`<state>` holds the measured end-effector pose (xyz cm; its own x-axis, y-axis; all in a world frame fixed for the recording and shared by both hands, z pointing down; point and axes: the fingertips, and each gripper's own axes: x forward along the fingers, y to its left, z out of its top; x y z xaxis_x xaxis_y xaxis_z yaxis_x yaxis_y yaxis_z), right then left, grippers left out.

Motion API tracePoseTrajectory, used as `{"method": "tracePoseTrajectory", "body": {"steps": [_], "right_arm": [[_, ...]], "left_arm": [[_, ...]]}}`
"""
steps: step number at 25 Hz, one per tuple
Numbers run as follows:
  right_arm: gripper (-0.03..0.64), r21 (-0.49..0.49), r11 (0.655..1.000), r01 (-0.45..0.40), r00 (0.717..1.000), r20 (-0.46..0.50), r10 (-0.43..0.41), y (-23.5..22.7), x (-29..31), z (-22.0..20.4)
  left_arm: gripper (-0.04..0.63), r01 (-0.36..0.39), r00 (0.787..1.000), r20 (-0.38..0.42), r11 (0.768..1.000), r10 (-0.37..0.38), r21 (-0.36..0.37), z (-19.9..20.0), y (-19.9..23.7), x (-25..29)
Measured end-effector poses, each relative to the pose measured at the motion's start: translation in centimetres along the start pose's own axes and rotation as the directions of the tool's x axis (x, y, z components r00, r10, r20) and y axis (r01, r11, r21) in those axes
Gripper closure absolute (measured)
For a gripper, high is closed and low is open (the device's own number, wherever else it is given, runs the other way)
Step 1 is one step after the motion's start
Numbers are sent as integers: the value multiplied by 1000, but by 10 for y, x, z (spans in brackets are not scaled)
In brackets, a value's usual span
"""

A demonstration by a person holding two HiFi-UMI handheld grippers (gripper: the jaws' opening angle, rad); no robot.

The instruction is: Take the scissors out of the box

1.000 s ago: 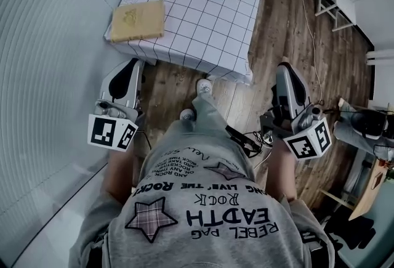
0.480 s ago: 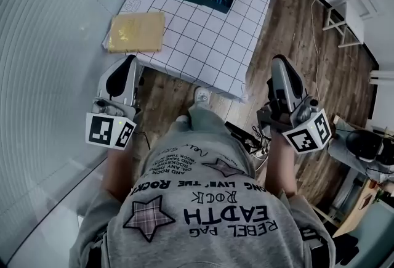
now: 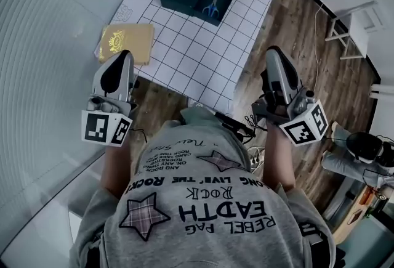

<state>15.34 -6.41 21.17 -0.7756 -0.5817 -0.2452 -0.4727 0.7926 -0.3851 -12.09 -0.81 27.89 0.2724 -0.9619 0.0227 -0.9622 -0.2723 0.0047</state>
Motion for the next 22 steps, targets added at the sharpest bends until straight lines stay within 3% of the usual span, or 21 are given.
{"method": "tracePoseTrajectory", "body": {"steps": [12,22], "right_arm": [[601,52,998,-22,1000,9,21,-38,11,3],[601,44,997,67,998,9,-67,-59,3,1]], "left_arm": [[594,-32,999,-21,999,32,-2,-1,-5,26],[594,53,998,-33,998,-54,-19,-15,-10,59]]}}
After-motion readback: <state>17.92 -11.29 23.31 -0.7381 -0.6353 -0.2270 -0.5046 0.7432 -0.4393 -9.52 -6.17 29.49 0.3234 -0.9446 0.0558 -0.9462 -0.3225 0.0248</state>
